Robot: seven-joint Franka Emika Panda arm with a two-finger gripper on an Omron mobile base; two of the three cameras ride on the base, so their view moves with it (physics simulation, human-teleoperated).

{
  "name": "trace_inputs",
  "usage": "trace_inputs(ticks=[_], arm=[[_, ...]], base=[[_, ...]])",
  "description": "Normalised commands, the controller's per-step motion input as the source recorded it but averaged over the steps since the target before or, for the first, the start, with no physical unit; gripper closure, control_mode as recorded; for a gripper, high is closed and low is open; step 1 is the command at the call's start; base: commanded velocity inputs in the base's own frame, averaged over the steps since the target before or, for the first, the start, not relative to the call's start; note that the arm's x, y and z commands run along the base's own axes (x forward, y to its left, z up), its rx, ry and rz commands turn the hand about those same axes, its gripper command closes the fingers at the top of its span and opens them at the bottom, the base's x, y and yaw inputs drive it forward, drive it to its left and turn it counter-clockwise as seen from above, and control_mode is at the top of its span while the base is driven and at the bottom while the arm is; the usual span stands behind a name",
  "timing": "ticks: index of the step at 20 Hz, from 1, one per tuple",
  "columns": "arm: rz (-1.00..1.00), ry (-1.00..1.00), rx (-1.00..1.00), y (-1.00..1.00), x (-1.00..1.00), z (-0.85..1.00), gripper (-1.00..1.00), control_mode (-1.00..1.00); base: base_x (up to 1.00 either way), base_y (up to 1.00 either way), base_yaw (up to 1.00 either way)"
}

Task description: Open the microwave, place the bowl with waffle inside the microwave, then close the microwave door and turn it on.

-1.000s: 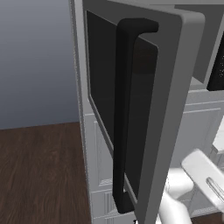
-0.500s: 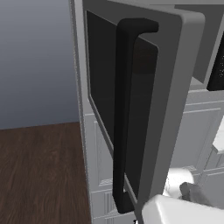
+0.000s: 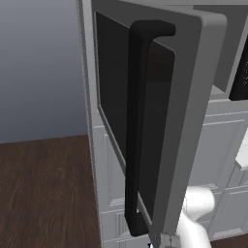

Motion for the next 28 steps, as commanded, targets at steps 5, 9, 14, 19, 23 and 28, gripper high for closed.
trace_inputs(ticks=[5,9,14,19,23,28], arm=[[-0.22,0.01,-0.26,0.77,0.68,-0.64,1.0,-1.0],[-0.21,0.03,-0.23,0.62,0.91,-0.59,1.0,-1.0],[-0.23,0.02,-0.23,0.67,1.0,-0.67,1.0,-1.0],[-0.29,0.0,-0.21,0.4,1.0,-0.58,1.0,-1.0],[-0.33,0.0,-0.13,0.16,1.0,-0.47,1.0,-1.0],[-0.33,0.0,-0.11,-0.05,0.91,-0.09,1.0,-1.0]], base=[[0.0,0.0,0.0],[0.0,0.0,0.0],[0.0,0.0,0.0],[0.0,0.0,0.0],[0.0,0.0,0.0],[0.0,0.0,0.0]])
